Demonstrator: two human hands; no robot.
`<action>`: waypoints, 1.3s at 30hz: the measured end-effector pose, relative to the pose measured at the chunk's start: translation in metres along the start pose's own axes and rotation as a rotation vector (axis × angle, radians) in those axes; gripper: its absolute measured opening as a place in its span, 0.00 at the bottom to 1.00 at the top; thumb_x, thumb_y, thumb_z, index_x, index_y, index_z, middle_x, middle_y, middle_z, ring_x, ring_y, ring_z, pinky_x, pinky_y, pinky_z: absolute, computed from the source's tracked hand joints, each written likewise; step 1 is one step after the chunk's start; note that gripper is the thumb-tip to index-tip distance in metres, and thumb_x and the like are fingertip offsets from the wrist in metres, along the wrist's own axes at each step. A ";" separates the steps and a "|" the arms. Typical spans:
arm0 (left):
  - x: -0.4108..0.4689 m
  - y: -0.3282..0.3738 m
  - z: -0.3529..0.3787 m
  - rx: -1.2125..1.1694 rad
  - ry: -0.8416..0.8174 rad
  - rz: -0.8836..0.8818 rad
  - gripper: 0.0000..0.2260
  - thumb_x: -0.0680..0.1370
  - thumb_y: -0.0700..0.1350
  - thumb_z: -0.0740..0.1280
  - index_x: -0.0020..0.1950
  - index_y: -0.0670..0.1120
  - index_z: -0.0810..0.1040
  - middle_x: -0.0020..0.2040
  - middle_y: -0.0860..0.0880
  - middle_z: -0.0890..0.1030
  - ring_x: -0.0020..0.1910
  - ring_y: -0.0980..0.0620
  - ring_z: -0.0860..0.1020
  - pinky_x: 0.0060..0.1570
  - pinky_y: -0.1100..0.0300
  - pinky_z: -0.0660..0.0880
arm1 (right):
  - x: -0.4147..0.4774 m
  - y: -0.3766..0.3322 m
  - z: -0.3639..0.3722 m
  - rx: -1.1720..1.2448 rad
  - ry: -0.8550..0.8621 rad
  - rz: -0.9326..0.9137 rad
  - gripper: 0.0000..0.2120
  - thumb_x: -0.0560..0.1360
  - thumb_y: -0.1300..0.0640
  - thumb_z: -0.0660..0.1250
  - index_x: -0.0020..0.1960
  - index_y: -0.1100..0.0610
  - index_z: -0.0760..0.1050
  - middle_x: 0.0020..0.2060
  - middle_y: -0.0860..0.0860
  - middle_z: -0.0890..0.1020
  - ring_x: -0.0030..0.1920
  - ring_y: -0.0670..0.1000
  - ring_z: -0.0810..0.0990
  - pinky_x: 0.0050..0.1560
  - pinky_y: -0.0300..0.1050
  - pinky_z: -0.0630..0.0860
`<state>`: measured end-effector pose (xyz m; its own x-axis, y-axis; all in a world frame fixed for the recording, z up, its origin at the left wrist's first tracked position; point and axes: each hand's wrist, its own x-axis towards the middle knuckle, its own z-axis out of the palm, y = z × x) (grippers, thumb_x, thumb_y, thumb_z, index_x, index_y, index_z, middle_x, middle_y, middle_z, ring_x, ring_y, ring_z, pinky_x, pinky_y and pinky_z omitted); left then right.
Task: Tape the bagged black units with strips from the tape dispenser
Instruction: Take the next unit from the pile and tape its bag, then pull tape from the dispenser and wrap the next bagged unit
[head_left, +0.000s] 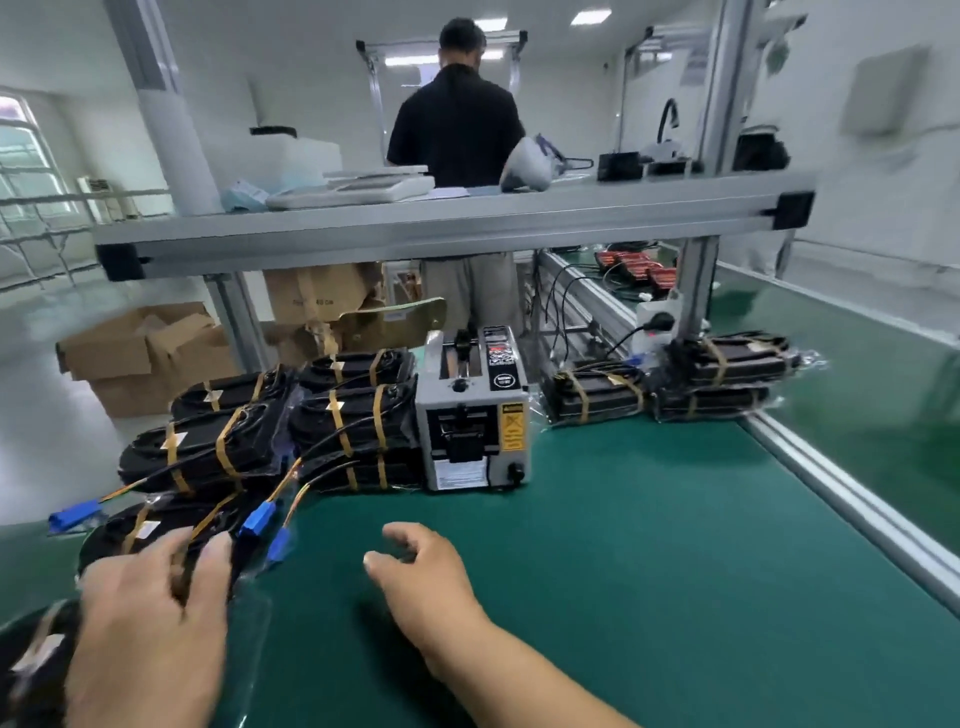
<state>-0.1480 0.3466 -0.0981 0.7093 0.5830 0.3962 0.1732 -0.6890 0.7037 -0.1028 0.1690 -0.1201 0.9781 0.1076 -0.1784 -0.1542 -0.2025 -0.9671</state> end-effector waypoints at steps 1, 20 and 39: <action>-0.012 0.024 0.014 -0.029 -0.063 0.083 0.15 0.77 0.61 0.65 0.57 0.54 0.77 0.50 0.46 0.72 0.49 0.45 0.74 0.52 0.48 0.72 | -0.001 0.002 -0.016 0.020 0.024 0.002 0.20 0.77 0.50 0.65 0.69 0.47 0.73 0.62 0.45 0.75 0.57 0.44 0.77 0.57 0.38 0.72; -0.030 0.288 0.302 0.230 -0.608 0.742 0.31 0.76 0.58 0.68 0.74 0.47 0.64 0.71 0.47 0.66 0.71 0.46 0.64 0.67 0.52 0.64 | 0.066 0.054 -0.273 0.618 0.562 -0.080 0.23 0.79 0.58 0.67 0.73 0.52 0.68 0.66 0.48 0.75 0.65 0.47 0.74 0.70 0.51 0.71; 0.023 0.301 0.368 0.826 -0.745 0.743 0.43 0.67 0.70 0.70 0.75 0.53 0.62 0.68 0.46 0.70 0.66 0.42 0.72 0.58 0.51 0.73 | 0.141 0.055 -0.289 0.817 0.452 0.091 0.32 0.78 0.54 0.68 0.78 0.53 0.58 0.69 0.52 0.72 0.56 0.47 0.77 0.44 0.38 0.73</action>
<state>0.1712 -0.0059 -0.0941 0.9701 -0.2313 -0.0730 -0.2415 -0.9490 -0.2025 0.0669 -0.1085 -0.1458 0.8926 -0.2981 -0.3382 -0.1156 0.5737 -0.8109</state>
